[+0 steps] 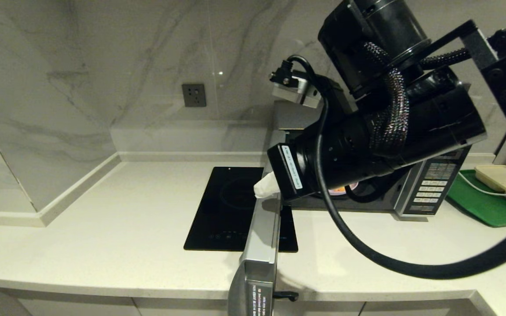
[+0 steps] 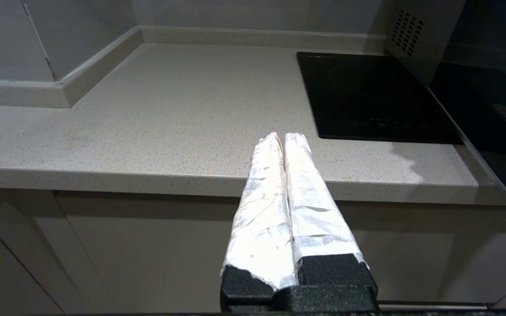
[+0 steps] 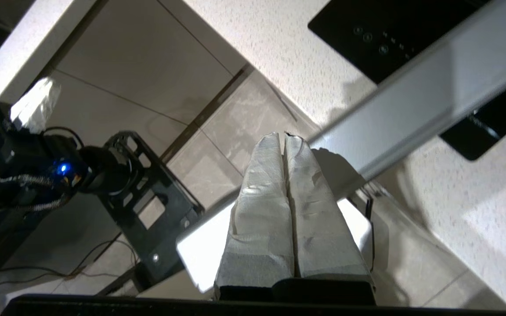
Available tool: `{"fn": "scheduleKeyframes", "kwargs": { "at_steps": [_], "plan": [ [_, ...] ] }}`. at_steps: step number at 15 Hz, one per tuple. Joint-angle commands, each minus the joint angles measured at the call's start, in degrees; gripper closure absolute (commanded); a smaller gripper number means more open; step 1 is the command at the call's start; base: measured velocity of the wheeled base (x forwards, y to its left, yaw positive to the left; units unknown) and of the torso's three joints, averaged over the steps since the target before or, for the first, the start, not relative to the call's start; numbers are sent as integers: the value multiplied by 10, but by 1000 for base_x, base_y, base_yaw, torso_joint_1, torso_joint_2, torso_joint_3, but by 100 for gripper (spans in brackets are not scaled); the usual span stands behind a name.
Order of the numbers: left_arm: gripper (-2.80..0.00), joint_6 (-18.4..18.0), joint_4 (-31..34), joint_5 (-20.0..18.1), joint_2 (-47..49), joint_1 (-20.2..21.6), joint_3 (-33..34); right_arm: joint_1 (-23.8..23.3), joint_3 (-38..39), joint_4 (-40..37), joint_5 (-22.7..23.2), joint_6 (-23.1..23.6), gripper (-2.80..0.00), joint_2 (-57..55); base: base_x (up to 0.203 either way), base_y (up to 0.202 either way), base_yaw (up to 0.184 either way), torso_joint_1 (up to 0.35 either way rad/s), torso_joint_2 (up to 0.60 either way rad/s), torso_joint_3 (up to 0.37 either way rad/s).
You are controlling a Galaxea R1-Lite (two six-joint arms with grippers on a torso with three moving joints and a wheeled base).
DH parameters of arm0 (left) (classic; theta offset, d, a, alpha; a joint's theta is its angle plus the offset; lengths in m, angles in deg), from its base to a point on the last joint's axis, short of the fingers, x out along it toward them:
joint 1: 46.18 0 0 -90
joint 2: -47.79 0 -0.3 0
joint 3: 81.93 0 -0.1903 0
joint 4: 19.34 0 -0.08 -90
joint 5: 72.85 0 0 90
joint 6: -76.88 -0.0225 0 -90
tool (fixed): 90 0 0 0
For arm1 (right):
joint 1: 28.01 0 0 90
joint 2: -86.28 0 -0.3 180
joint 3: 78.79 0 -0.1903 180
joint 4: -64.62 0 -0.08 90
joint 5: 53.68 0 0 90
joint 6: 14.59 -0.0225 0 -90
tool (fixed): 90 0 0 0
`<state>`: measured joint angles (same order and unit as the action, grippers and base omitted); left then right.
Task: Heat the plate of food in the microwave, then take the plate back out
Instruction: Close the microwave oven
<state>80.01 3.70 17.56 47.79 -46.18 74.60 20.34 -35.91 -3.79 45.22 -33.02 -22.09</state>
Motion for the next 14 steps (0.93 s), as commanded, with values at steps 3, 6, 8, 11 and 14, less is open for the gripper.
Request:
{"fn": "scheduleKeyframes", "kwargs": {
  "at_steps": [3,6,8,11,14],
  "plan": [
    [0,0,0,0,0,0,0,0,0,22,3,23,0,-44,0,0,0,0,0,0],
    [0,0,0,0,0,0,0,0,0,21,11,41,0,-51,0,0,0,0,0,0],
    [0,0,0,0,0,0,0,0,1,19,10,39,0,-51,0,0,0,0,0,0],
    [0,0,0,0,0,0,0,-2,1,13,-10,38,0,-35,0,0,0,0,0,0],
    [0,0,0,0,0,0,0,-17,12,-17,-66,35,0,-17,0,0,0,0,0,0]
  ]
}}
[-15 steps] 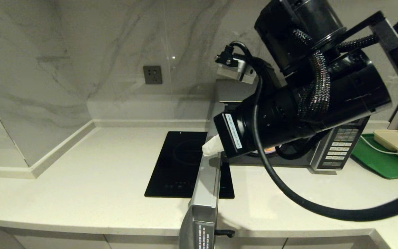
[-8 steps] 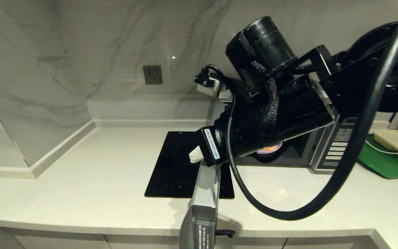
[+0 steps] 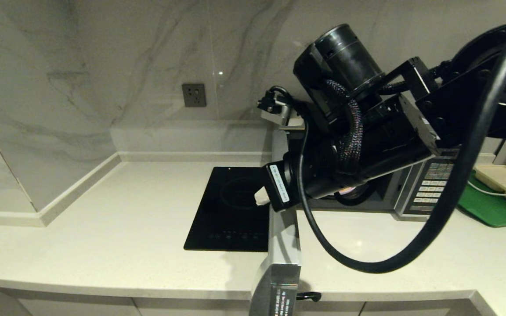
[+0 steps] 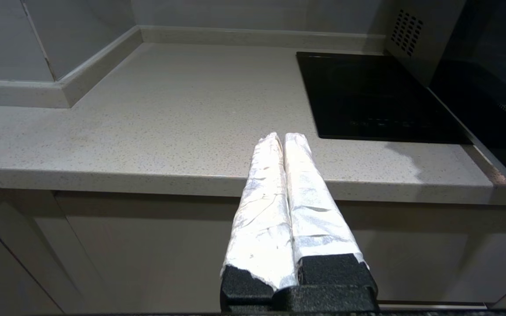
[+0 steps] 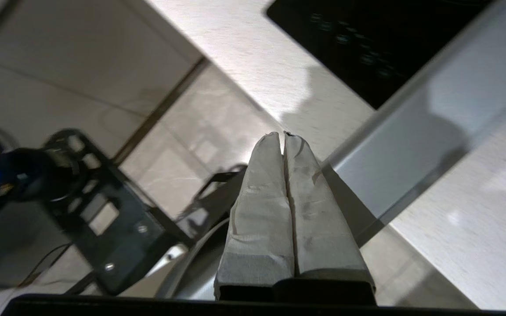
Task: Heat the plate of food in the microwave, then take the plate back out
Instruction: Close the microwave oven
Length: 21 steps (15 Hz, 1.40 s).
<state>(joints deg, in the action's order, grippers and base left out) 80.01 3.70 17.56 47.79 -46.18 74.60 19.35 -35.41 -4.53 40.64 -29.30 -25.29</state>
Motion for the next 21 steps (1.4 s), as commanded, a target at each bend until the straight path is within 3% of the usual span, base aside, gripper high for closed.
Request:
{"fn": "scheduleKeyframes", "kwargs": {
  "at_steps": [1,3,7,10,11,15,18,21],
  "plan": [
    [0,0,0,0,0,0,0,-11,19,-12,-43,-7,0,22,0,0,0,0,0,0],
    [0,0,0,0,0,0,0,-30,46,-13,-70,-32,0,38,0,0,0,0,0,0],
    [0,0,0,0,0,0,0,-44,82,-11,-94,-39,0,50,0,0,0,0,0,0],
    [0,0,0,0,0,0,0,-70,101,-8,-183,-76,0,50,0,0,0,0,0,0],
    [0,0,0,0,0,0,0,-95,114,-7,-190,-87,0,56,0,0,0,0,0,0],
    [0,0,0,0,0,0,0,-206,227,50,-190,-98,0,128,0,0,0,0,0,0],
    [0,0,0,0,0,0,0,-280,262,88,-180,-99,0,164,0,0,0,0,0,0],
    [0,0,0,0,0,0,0,-322,304,140,-173,-99,0,186,0,0,0,0,0,0]
  ]
}}
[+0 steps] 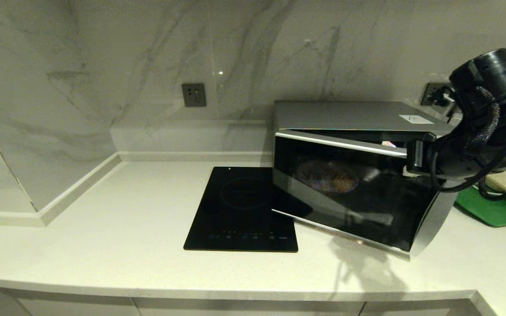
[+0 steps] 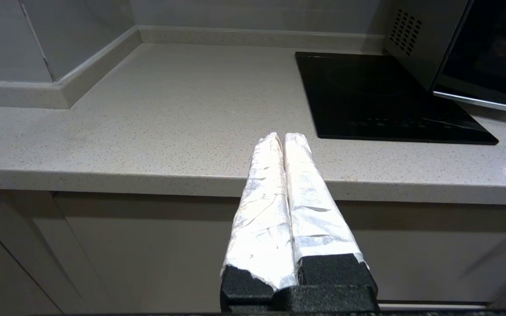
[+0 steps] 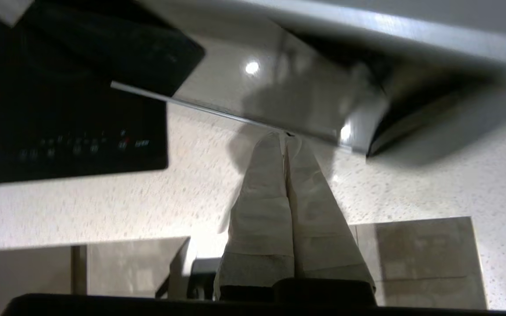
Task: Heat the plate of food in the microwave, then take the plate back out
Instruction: Close the microwave oven
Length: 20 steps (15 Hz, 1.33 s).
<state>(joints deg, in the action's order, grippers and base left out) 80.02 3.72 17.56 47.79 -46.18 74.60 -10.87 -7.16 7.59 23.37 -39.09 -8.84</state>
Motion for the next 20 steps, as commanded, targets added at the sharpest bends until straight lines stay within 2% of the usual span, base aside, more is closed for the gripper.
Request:
{"fn": "scheduleKeyframes", "kwargs": {
  "at_steps": [1,3,6,11,20],
  "plan": [
    [0,0,0,1,0,0,0,-29,30,33,0,-1,0,27,0,0,0,0,0,0],
    [0,0,0,0,0,0,0,-42,27,39,-2,-3,0,23,0,0,0,0,0,0],
    [0,0,0,0,0,0,0,-49,23,85,-14,-43,0,21,0,0,0,0,0,0],
    [0,0,0,1,0,0,0,-104,-13,86,-23,-73,0,-52,0,0,0,0,0,0],
    [0,0,0,1,0,0,0,-136,-7,91,-19,-91,0,-94,0,0,0,0,0,0]
  ]
}}
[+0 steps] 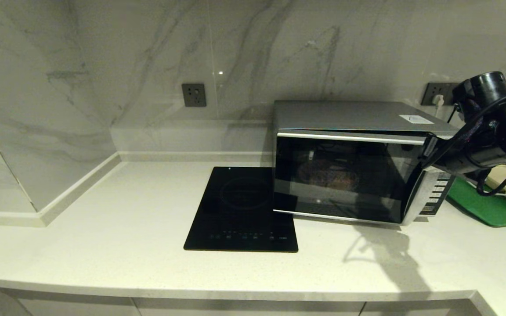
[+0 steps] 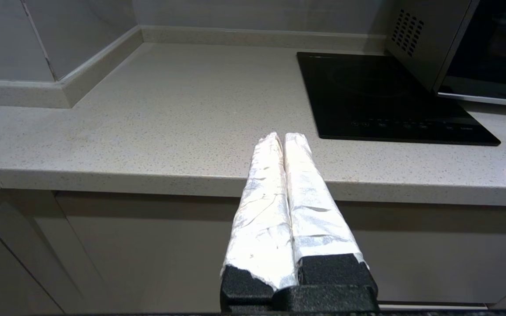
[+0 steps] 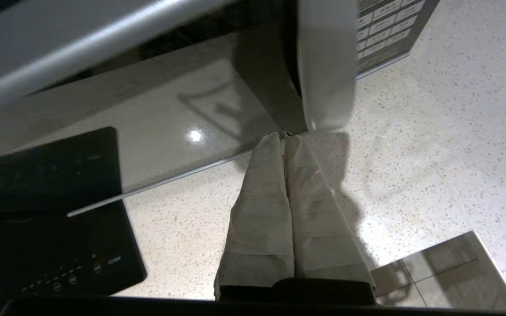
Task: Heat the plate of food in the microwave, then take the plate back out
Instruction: Close the microwave oven
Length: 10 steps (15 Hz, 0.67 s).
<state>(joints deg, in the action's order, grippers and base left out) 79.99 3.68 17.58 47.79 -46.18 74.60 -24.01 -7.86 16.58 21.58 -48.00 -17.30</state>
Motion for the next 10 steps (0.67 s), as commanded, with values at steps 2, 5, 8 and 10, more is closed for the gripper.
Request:
{"fn": "scheduleKeyframes", "kwargs": {
  "at_steps": [2,5,8,10],
  "plan": [
    [0,0,0,1,0,0,0,-10,2,39,-4,0,0,-22,0,0,0,0,0,0],
    [0,0,0,0,0,0,0,-18,6,90,-3,2,0,-41,0,0,0,0,0,0],
    [0,0,0,0,0,0,0,-21,-10,142,8,10,0,-63,0,0,0,0,0,0],
    [0,0,0,1,0,0,0,-21,-21,166,10,11,0,-78,0,0,0,0,0,0]
  ]
}}
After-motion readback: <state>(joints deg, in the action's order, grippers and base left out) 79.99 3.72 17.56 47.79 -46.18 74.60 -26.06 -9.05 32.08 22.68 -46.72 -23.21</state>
